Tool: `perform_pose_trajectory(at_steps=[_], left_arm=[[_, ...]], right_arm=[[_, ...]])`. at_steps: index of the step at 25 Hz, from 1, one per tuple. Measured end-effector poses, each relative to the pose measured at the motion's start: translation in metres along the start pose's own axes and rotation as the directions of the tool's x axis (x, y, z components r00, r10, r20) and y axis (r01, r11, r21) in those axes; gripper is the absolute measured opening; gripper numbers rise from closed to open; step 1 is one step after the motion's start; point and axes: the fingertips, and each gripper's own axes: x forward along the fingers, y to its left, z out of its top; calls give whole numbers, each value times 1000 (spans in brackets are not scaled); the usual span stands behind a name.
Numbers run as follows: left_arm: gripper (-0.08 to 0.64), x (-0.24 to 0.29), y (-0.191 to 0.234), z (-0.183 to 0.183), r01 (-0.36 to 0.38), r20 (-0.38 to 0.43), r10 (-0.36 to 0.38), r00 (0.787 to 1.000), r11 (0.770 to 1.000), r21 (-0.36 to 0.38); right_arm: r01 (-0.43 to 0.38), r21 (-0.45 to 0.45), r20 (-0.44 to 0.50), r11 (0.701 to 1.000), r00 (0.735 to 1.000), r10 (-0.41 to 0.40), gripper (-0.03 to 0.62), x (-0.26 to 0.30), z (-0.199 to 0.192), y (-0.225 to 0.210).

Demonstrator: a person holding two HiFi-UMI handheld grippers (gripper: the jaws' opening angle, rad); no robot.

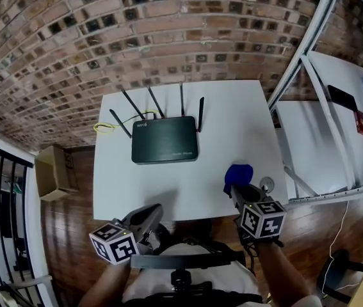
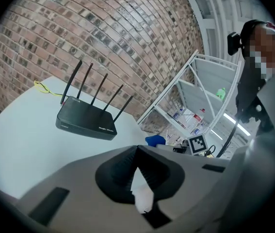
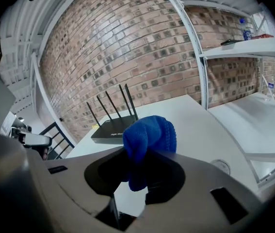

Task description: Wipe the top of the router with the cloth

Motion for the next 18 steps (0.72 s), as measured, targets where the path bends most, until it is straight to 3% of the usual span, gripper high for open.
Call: perform_pose_trajectory(at_steps=[8, 18], left_arm=[[29, -18, 8, 1, 50, -28, -50, 998, 999, 12], [29, -41, 23, -2, 58, -22, -58, 998, 998, 14]], right_arm=[[-15, 25, 60, 1000, 998, 14, 106, 1, 7, 38], [-21, 1, 68, 1000, 997, 21, 104, 3, 5, 69]])
